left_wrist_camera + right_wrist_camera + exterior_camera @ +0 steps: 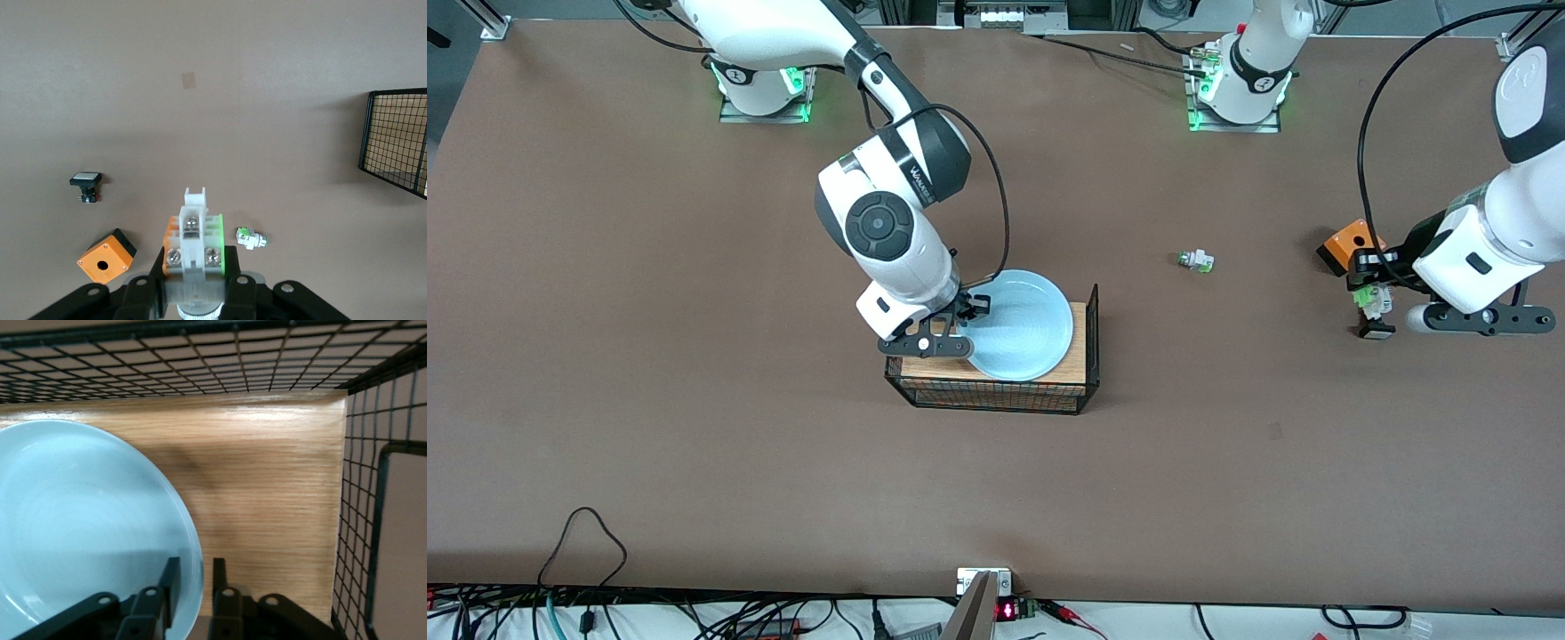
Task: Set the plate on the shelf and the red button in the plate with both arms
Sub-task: 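Lower the plate onto the wooden tray and open the right gripper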
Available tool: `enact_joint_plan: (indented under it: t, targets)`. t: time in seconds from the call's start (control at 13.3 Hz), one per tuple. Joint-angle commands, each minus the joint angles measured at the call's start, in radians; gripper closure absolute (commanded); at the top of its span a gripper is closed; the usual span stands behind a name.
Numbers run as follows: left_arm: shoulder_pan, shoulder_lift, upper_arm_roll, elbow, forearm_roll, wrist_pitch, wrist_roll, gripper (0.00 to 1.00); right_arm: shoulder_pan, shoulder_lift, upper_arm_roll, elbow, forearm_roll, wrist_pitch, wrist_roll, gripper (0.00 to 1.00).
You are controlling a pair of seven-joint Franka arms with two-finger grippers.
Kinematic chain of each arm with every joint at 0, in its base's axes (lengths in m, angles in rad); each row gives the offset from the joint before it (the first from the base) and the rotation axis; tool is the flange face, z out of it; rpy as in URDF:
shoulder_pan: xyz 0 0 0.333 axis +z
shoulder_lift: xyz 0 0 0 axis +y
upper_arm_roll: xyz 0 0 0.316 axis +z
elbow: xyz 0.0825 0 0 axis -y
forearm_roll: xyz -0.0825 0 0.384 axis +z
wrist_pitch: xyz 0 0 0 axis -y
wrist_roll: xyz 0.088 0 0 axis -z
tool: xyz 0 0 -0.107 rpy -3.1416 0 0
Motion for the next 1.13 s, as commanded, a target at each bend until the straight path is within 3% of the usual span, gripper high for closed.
enact_joint_plan:
  t: [0.0, 0.08, 0.15, 0.45, 0.6, 0.75, 1.06]
  targets:
    - [-0.004, 0.011, 0.004, 0.034, -0.004, -0.027, 0.012, 1.00, -0.003, 0.002, 0.001, 0.009, 0.024, 0.014, 0.020, 0.19]
    - [-0.004, 0.013, 0.004, 0.034, -0.004, -0.025, 0.010, 1.00, -0.004, 0.003, -0.001, 0.008, 0.027, 0.034, 0.018, 0.03]
    - [-0.004, 0.011, 0.004, 0.034, -0.004, -0.025, 0.010, 1.00, -0.006, 0.002, -0.001, 0.008, 0.043, 0.046, 0.014, 0.00]
    - [-0.009, 0.011, 0.003, 0.034, -0.007, -0.027, 0.009, 1.00, -0.023, -0.014, -0.001, 0.014, 0.205, 0.039, 0.006, 0.00]
    - [-0.010, 0.011, 0.003, 0.036, -0.008, -0.025, 0.009, 1.00, -0.027, -0.076, -0.004, 0.014, 0.271, 0.028, 0.014, 0.00]
    - [-0.021, 0.011, 0.001, 0.036, -0.010, -0.025, 0.003, 1.00, -0.040, -0.115, -0.025, 0.014, 0.253, -0.091, 0.023, 0.00]
    - [-0.039, 0.009, -0.016, 0.037, -0.011, -0.030, 0.003, 1.00, -0.043, -0.213, -0.120, 0.032, 0.115, -0.341, 0.003, 0.00]
